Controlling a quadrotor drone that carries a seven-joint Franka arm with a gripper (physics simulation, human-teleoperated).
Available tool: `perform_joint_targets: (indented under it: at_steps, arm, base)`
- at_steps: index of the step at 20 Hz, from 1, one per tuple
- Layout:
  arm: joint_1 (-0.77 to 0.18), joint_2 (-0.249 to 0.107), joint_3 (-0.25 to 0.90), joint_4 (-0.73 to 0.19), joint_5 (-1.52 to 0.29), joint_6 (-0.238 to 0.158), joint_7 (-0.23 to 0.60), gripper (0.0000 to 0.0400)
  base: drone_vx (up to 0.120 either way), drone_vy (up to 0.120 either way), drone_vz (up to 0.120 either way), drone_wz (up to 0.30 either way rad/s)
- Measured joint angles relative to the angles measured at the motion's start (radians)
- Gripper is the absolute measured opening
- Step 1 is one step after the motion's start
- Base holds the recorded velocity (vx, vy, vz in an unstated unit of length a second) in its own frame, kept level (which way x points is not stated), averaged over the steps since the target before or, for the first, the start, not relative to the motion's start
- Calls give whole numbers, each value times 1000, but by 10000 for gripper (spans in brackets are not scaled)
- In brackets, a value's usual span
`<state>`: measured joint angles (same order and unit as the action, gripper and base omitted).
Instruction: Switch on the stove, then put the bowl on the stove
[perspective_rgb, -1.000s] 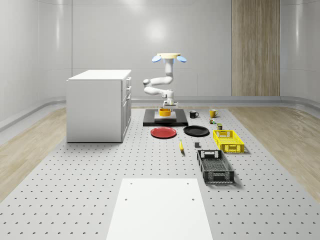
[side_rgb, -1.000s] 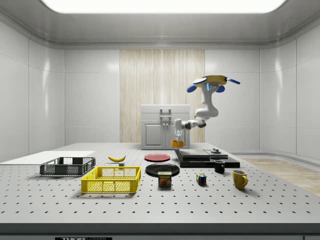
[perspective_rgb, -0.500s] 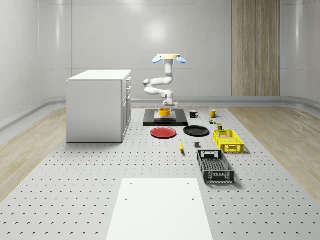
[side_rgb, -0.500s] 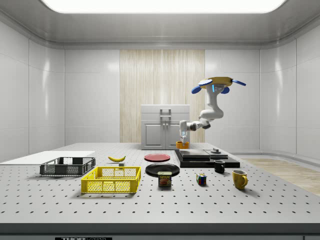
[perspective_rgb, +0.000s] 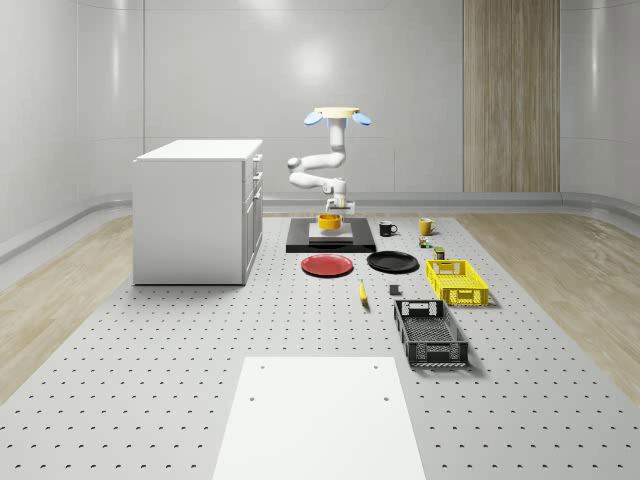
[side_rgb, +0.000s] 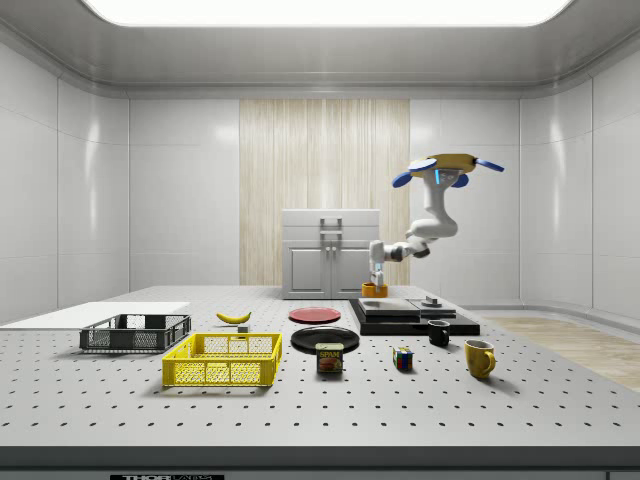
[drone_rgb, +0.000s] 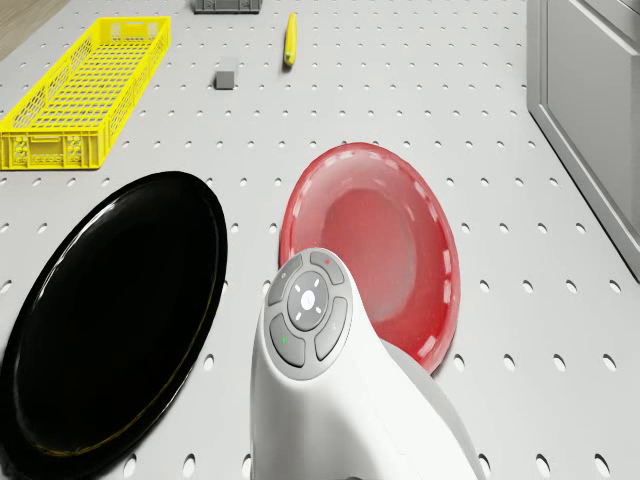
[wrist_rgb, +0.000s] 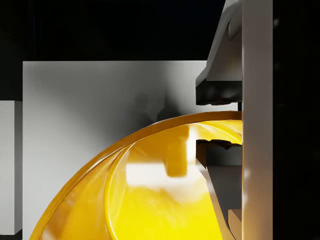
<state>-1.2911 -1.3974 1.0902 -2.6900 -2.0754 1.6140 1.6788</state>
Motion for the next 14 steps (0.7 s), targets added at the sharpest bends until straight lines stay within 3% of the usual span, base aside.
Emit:
perform_joint_targets:
  at_steps: [5, 14]
  arm:
    - [0, 0, 0, 0, 0, 0, 0, 100]
    - [-10, 5, -46, 27, -42, 27, -3, 100]
  base:
    - [-120, 0, 0, 0]
    - [0, 0, 0, 0]
